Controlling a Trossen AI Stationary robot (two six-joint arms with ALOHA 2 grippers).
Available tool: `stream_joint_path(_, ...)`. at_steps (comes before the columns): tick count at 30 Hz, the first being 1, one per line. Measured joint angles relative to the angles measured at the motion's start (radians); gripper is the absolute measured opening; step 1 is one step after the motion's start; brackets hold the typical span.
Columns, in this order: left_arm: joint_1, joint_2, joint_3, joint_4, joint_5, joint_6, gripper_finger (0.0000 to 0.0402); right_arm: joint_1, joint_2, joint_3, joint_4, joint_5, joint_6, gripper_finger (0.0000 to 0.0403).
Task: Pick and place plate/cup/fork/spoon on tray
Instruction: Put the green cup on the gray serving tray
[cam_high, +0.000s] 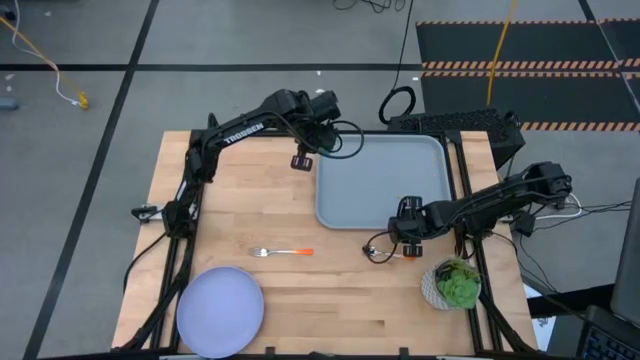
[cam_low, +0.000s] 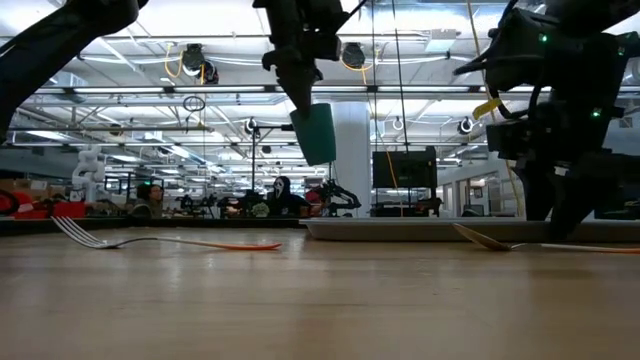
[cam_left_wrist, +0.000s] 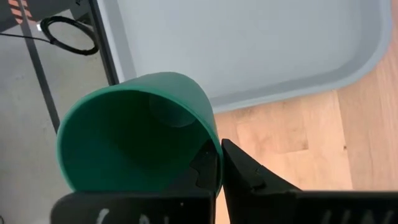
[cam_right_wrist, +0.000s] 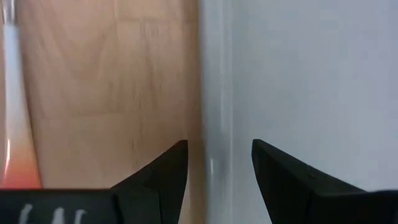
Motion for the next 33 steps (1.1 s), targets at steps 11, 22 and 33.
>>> stream_joint_path(11, -0.016, 0.0, 0.0, -0.007, 0.0, -0.001, 0.0008, -0.001, 0.016, -0.044, 0.182, -0.01, -0.064, 0.0072)
stream_joint_path(22, -0.016, 0.0, 0.0, -0.003, -0.001, -0.001, 0.0005, 0.001, 0.051, -0.044, 0.274, 0.004, -0.103, 0.0035)
stream_joint_path(33, -0.016, 0.001, 0.0, 0.005, -0.002, -0.001, 0.0009, 0.002, 0.053, -0.045, 0.431, -0.052, -0.122, 0.0034)
